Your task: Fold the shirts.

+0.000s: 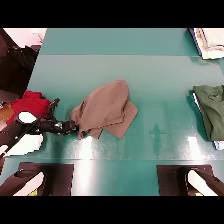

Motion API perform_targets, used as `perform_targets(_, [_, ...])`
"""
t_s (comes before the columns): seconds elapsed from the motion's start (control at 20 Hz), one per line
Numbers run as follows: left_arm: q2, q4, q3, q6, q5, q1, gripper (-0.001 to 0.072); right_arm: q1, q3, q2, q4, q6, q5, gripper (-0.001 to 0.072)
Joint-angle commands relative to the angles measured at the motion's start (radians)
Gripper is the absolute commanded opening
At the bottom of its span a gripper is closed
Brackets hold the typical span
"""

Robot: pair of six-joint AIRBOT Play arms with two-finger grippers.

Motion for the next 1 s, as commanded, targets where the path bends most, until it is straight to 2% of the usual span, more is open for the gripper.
perform_targets(0.0, [0.001, -0.021, 0.058, 0.009, -0.049, 0.001, 0.0021, 0.001, 0.0, -0.001, 0.0, 0.0, 0.01, 0.002])
perform_targets(0.25, [0.002, 0.12, 0.494, 0.008, -0.264, 0.001, 0.0021, 0.001, -0.017, -0.026, 0.026, 0.0, 0.102, 0.0022])
perform_targets(0.4, [0.002, 0.165, 0.765, 0.008, -0.327, 0.0, 0.0021, 0.001, -0.159, -0.061, 0.204, -0.043, 0.102, 0.0025])
perform_targets(0.45, [0.002, 0.188, 0.835, 0.008, -0.329, 0.0, 0.0021, 0.003, -0.232, -0.079, 0.291, -0.073, 0.1, 0.0048])
perform_targets(0.5, [0.002, 0.208, 0.888, 0.008, -0.328, 0.001, 0.0022, 0.014, -0.3, -0.103, 0.345, -0.097, 0.1, 0.021])
perform_targets(0.55, [0.002, 0.234, 0.93, 0.008, -0.328, 0.0, 0.0022, 0.037, -0.372, -0.135, 0.371, -0.109, 0.1, 0.0451])
perform_targets(0.6, [0.002, 0.253, 0.958, 0.008, -0.327, 0.0, 0.0022, 0.072, -0.433, -0.169, 0.374, -0.115, 0.092, 0.053])
perform_targets(0.75, [0.001, 0.289, 0.97, -0.017, -0.328, 0.0, 0.0022, 0.238, -0.565, -0.294, 0.391, -0.185, -0.042, 0.053])
perform_targets(0.95, [0.001, 0.307, 0.97, -0.045, -0.341, 0.0, 0.0022, 0.433, -0.546, -0.461, 0.391, -0.204, -0.259, 0.053])
